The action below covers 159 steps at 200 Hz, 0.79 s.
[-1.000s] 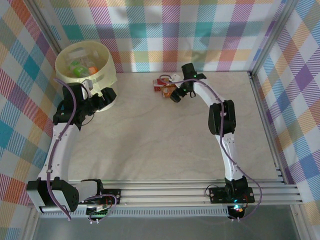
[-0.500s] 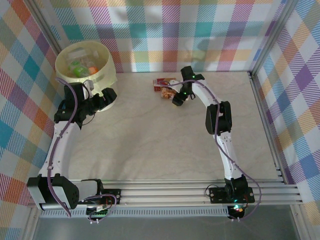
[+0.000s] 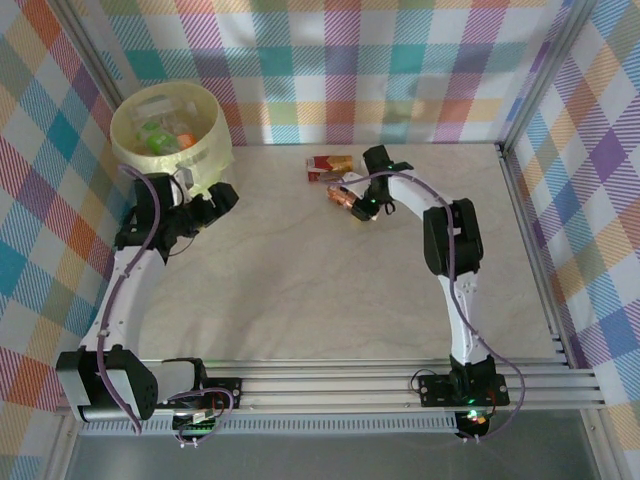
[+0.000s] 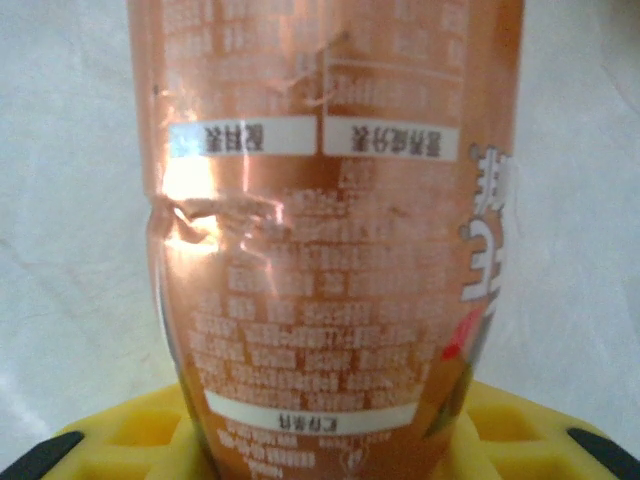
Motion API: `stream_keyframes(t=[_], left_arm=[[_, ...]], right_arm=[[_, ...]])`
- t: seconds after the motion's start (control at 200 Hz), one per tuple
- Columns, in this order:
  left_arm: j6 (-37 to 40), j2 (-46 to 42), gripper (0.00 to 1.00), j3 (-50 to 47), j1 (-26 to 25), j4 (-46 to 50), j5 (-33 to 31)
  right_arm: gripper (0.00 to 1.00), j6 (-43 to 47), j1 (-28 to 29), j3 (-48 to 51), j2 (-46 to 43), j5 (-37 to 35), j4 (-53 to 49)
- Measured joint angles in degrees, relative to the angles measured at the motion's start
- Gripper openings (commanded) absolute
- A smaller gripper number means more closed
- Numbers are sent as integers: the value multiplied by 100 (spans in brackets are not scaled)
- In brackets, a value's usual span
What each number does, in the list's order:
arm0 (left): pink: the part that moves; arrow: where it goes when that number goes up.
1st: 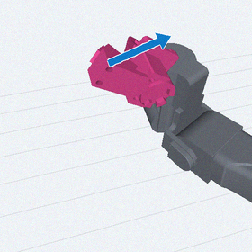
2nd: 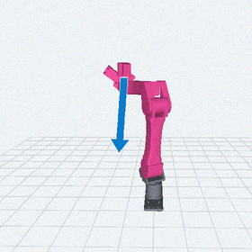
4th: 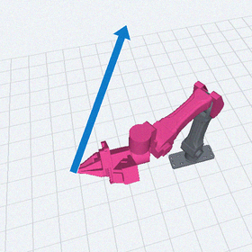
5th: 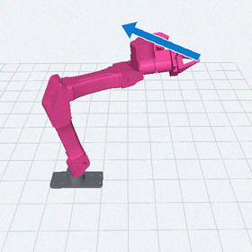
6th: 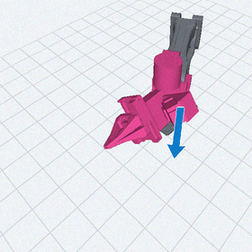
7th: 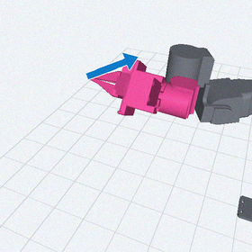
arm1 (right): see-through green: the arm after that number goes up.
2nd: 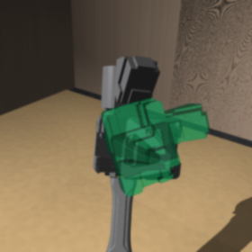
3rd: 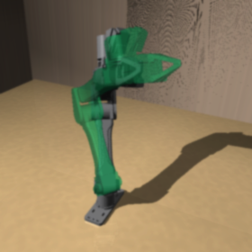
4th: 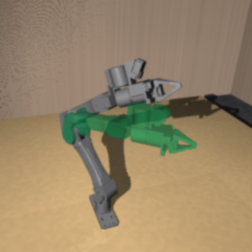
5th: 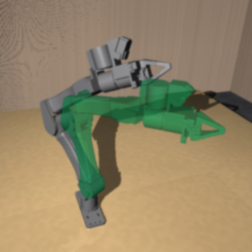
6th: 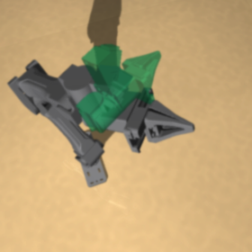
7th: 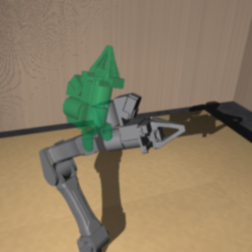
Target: Put the plastic bottles in the bin
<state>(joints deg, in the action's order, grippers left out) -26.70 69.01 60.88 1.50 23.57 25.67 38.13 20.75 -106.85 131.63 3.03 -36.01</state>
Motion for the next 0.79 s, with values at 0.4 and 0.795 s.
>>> stream_keyframes(t=[0.4,0.795], left_arm=[[-590,284,100,-492,-1147,-1392,697],[-841,1335,100,-192,-2334,-2415,1353]], right_arm=[[30,-2588,372,3034,-3047,741,1429],[29,-5578,1032,5274,-4225,1845,3709]])
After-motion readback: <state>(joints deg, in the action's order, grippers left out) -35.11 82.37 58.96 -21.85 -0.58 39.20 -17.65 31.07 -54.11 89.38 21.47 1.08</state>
